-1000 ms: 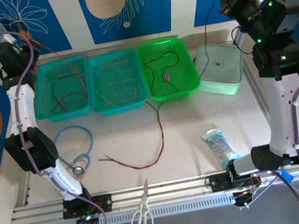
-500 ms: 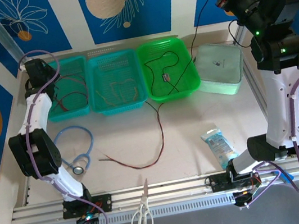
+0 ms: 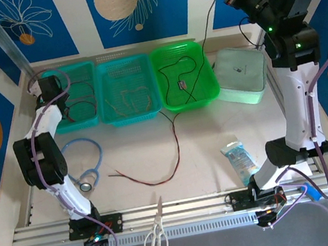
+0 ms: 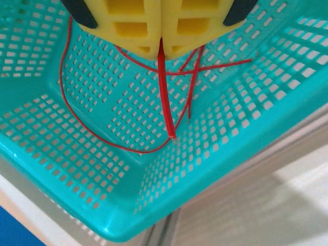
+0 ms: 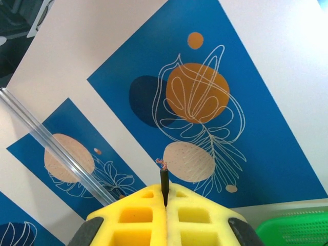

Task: Untangle the cables

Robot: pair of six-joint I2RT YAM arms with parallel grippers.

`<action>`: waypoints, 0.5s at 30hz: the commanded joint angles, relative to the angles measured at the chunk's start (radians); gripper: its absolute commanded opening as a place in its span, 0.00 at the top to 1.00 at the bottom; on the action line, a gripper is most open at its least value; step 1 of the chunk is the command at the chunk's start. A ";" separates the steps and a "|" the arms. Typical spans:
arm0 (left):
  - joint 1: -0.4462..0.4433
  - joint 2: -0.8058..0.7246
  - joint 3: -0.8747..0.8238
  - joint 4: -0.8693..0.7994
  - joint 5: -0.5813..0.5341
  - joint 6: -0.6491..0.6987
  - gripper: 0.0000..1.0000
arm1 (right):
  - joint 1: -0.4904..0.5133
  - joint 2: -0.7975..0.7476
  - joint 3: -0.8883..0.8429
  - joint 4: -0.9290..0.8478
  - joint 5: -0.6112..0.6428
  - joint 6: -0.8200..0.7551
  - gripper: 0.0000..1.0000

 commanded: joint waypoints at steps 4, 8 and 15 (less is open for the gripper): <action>0.043 -0.120 -0.102 0.112 -0.169 -0.082 1.00 | 0.019 0.040 0.130 -0.029 -0.001 -0.011 1.00; 0.051 -0.111 -0.040 0.076 -0.092 -0.031 1.00 | 0.029 0.017 0.074 -0.006 0.009 -0.028 1.00; 0.049 0.053 0.062 0.017 0.234 -0.082 1.00 | 0.032 0.016 0.065 0.023 0.009 -0.029 1.00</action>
